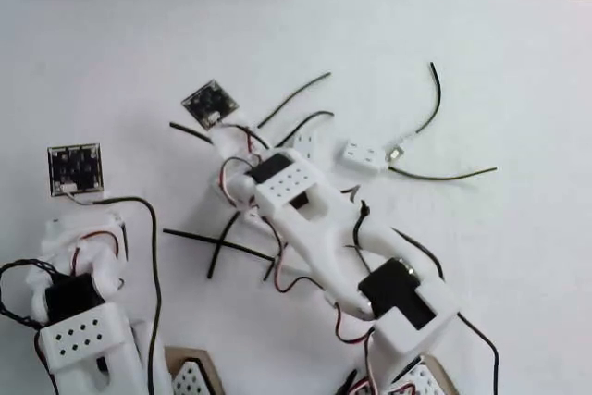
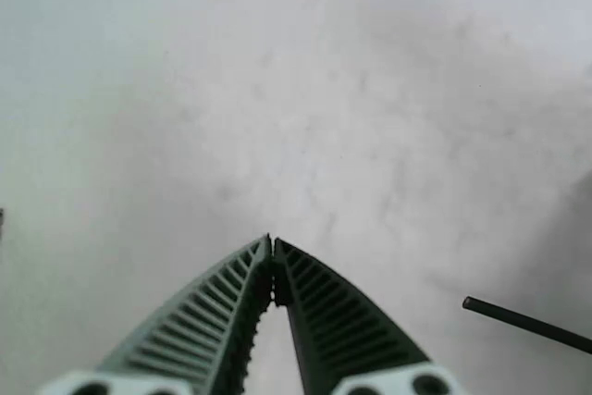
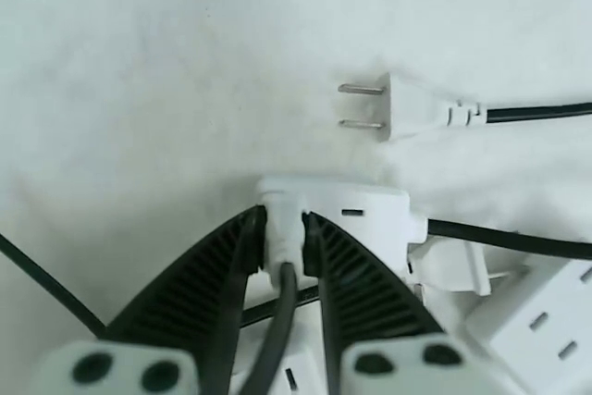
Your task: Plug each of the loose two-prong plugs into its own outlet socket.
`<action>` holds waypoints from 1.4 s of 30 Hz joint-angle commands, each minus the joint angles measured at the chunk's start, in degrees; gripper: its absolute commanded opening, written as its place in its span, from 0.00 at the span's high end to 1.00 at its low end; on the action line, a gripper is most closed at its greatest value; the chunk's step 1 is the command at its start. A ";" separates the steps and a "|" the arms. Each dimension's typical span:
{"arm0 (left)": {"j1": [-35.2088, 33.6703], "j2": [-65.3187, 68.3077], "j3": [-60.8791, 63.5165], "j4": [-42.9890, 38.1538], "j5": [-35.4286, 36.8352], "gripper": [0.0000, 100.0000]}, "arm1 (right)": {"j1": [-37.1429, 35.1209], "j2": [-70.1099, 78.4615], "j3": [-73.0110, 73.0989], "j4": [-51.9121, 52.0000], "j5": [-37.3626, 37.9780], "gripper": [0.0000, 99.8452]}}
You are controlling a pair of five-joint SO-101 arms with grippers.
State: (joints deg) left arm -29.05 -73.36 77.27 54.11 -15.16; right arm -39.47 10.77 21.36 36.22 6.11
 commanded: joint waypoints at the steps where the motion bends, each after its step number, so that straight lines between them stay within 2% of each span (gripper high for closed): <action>1: -0.57 -1.19 -0.26 -1.41 0.26 0.97 | 0.75 2.68 -1.32 0.75 0.00 0.98; 6: -0.57 -1.19 -0.26 -1.41 0.26 0.97 | 1.19 7.60 -4.31 1.01 0.00 0.98; 9: -0.57 -1.19 -0.26 -1.41 0.26 0.97 | 1.01 7.08 -6.33 4.88 0.00 0.98; 14: -0.57 -1.19 -0.26 -1.41 0.26 0.97 | 1.01 -0.92 -10.64 12.62 -0.44 0.98; 20: -0.57 -1.19 -0.26 -1.41 0.26 0.97 | 2.33 -12.70 -11.96 13.05 2.46 0.98; 25: -0.57 -1.19 -0.26 -1.41 0.26 0.97 | 8.40 -14.73 -17.67 12.88 5.36 0.98; 29: -0.57 -1.19 -0.26 -1.41 0.26 0.97 | 15.96 -9.54 -23.74 10.24 5.63 0.98; 36: -0.57 -1.19 -0.26 -1.41 0.26 0.97 | 25.89 7.96 -33.67 -2.33 5.36 0.98; 42: -0.57 -1.19 -0.18 -1.41 0.26 0.97 | 30.20 24.31 -48.97 -2.15 5.19 0.98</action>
State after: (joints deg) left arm -29.05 -73.36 77.27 54.11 -15.16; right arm -11.08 30.90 -18.29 34.64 11.21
